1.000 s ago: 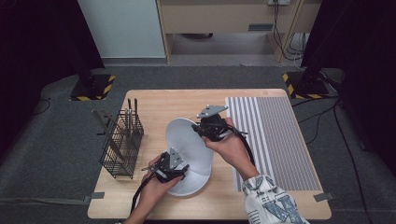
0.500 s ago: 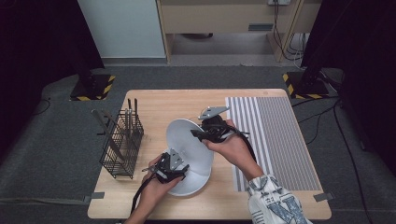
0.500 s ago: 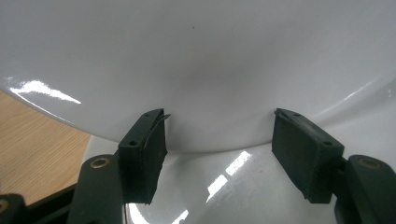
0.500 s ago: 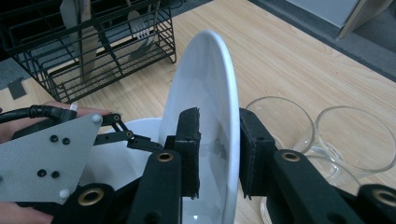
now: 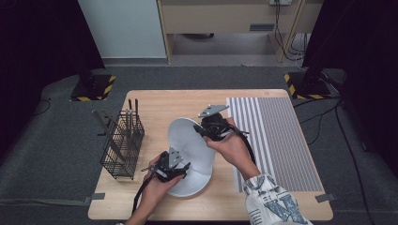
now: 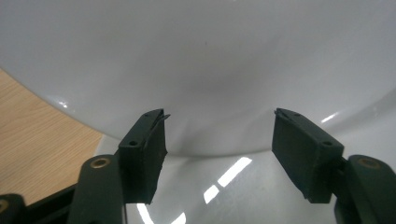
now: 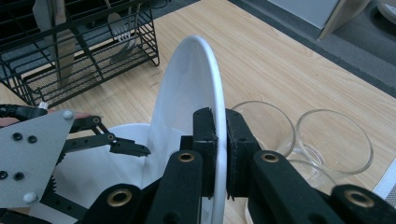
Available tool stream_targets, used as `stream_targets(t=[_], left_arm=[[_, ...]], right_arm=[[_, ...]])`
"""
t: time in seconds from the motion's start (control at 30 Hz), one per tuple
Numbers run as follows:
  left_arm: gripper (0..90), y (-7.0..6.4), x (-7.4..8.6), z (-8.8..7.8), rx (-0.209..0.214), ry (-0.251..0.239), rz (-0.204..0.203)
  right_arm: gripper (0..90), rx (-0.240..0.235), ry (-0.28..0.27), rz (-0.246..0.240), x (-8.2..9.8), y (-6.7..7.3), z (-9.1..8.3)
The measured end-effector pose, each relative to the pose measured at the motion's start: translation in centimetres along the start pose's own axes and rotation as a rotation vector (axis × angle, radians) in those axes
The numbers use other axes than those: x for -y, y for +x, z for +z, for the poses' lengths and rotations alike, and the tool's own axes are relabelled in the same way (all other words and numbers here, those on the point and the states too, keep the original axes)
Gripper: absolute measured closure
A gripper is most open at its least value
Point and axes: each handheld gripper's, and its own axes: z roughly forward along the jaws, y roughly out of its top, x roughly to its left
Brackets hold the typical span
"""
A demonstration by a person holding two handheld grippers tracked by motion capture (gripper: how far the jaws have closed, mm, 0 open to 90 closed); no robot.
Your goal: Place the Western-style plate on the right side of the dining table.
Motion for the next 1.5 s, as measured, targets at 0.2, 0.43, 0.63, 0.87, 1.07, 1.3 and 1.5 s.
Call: stream_targets(t=[0.2,0.43,0.63,0.87,1.07,1.3,1.5], left_arm=[[36.9,-0.3,0.1,0.4,-0.004,0.024,0.011],[37.0,-0.3,0.1,0.3,-0.010,0.024,0.015],[36.6,-0.3,0.1,0.4,-0.009,0.022,0.016],[29.6,-0.2,0.1,-0.6,-0.001,-0.035,0.004],[28.9,-0.2,0.1,-1.9,0.006,-0.073,0.009],[28.9,0.0,0.1,-2.7,0.012,-0.093,-0.005],[27.4,-0.1,0.2,-2.7,0.036,-0.091,-0.019]], right_arm=[[83.6,-0.027,-0.006,-0.016,0.0,0.4,-0.2],[72.9,-0.074,0.010,-0.027,0.1,1.3,0.3],[83.5,-0.056,0.030,0.001,0.0,0.7,0.3],[84.0,-0.044,0.023,0.099,0.3,-0.4,0.5],[84.3,-0.054,0.015,0.129,0.4,-0.8,0.6],[84.4,-0.058,0.015,0.167,0.4,-1.6,0.7],[84.4,-0.069,0.005,0.193,0.4,-1.9,1.0]])
